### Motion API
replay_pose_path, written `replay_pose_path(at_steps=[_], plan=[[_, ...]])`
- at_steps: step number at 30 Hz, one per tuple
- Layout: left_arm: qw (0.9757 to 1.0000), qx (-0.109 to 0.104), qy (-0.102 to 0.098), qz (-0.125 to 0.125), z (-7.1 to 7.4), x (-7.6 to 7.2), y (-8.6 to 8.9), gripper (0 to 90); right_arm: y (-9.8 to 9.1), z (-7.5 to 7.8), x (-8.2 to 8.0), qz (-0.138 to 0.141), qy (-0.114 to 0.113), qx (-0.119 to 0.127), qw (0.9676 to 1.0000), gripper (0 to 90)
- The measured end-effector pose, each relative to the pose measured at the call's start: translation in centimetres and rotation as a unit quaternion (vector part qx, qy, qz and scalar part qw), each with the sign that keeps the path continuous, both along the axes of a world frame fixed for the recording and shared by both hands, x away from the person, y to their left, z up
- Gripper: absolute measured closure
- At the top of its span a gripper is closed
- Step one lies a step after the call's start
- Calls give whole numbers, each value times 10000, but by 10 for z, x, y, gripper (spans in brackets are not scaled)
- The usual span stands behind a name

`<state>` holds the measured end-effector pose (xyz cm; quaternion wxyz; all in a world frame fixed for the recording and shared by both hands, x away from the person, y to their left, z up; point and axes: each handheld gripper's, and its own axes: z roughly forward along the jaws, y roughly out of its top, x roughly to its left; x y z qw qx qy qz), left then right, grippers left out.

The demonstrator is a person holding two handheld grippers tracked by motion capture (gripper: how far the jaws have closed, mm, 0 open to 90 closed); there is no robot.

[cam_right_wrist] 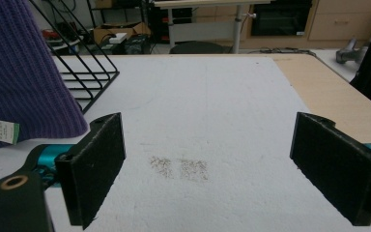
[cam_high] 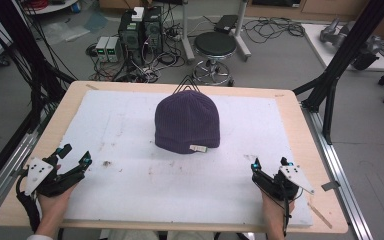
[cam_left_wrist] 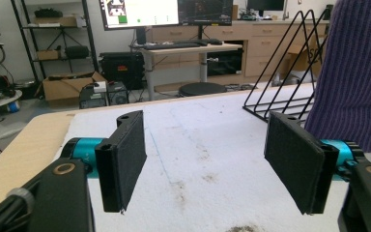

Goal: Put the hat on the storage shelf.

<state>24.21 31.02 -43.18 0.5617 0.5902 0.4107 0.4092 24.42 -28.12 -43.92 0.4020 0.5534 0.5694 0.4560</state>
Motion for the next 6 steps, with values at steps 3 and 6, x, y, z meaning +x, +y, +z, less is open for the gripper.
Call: replay_pose_path(at_steps=[3,6], plan=[[10000,23,-12,2,0,0,0,312,0,0,0,0,-4,-3,10000,116],[10000,35,-12,14,0,0,0,313,0,0,0,-6,0,10,10000,116]])
